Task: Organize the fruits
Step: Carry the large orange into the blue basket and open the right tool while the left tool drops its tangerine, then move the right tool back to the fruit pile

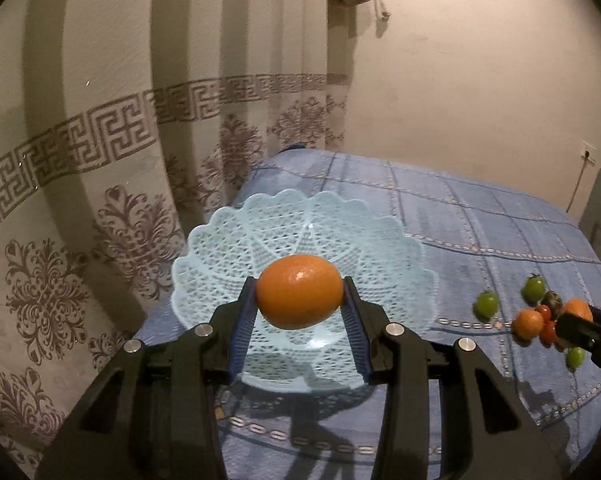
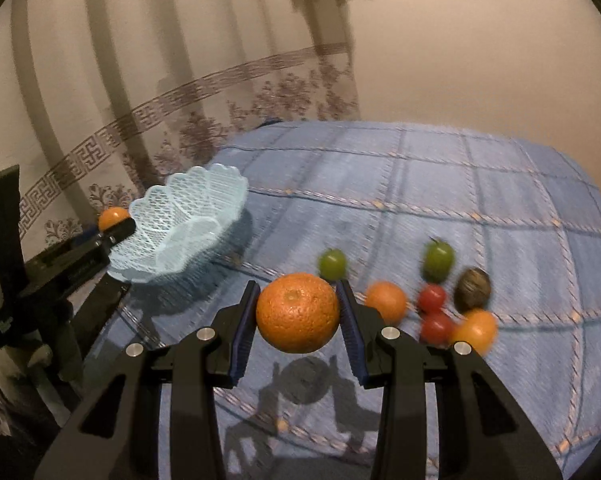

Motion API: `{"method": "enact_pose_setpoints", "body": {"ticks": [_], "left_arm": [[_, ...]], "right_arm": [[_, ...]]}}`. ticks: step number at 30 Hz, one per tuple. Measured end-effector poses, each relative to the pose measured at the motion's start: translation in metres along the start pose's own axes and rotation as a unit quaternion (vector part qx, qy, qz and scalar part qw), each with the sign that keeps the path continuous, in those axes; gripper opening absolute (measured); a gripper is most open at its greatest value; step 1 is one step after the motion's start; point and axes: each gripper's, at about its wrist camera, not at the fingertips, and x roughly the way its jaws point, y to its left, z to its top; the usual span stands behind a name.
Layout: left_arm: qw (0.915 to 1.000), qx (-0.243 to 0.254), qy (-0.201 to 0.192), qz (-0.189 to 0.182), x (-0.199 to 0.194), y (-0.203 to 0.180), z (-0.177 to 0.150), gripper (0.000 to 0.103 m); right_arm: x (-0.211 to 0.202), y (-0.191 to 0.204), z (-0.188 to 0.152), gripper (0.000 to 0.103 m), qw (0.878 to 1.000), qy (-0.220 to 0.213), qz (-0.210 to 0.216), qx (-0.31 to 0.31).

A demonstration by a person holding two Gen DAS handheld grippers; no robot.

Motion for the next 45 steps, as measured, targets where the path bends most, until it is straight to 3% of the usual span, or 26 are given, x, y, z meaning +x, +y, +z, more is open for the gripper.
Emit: {"method": "enact_pose_setpoints", "body": {"ticks": [8, 9, 11, 22, 25, 26, 28, 29, 35, 45], "left_arm": [[0.9988, -0.028, 0.036, -0.02, 0.017, 0.024, 0.004, 0.045], [0.9987, -0.03, 0.036, -0.018, 0.017, 0.025, 0.004, 0.049], [0.999, -0.037, 0.025, -0.008, 0.014, 0.031, 0.006, 0.068], [0.9977, -0.066, 0.008, 0.01, 0.009, 0.05, 0.012, 0.077], [0.9975, -0.069, 0.001, 0.016, 0.006, 0.053, 0.012, 0.083], [0.9974, -0.07, -0.001, 0.017, 0.005, 0.053, 0.012, 0.086], [0.9974, -0.07, -0.004, 0.02, 0.004, 0.052, 0.01, 0.089], [0.9974, -0.069, -0.005, 0.02, 0.004, 0.052, 0.01, 0.091], [0.9973, -0.067, -0.013, 0.026, 0.001, 0.05, 0.01, 0.098], [0.9972, -0.058, -0.034, 0.034, -0.01, 0.044, 0.012, 0.1]], "right_arm": [[0.039, 0.044, 0.03, 0.039, 0.999, 0.003, 0.025, -0.024], [0.043, 0.049, 0.034, 0.039, 0.999, 0.003, 0.028, -0.025], [0.051, 0.057, 0.038, 0.039, 0.999, 0.006, 0.034, -0.026], [0.08, 0.092, 0.052, 0.04, 0.998, 0.013, 0.047, -0.05], [0.087, 0.093, 0.053, 0.04, 0.998, 0.019, 0.041, -0.047], [0.089, 0.093, 0.052, 0.042, 0.998, 0.022, 0.04, -0.045], [0.089, 0.092, 0.051, 0.066, 0.998, 0.021, 0.042, -0.04], [0.087, 0.091, 0.05, 0.068, 0.999, 0.013, 0.04, -0.035], [0.075, 0.087, 0.05, 0.07, 0.999, -0.008, 0.03, -0.027], [0.059, 0.068, 0.038, 0.079, 1.0, -0.025, 0.016, 0.01]]}}
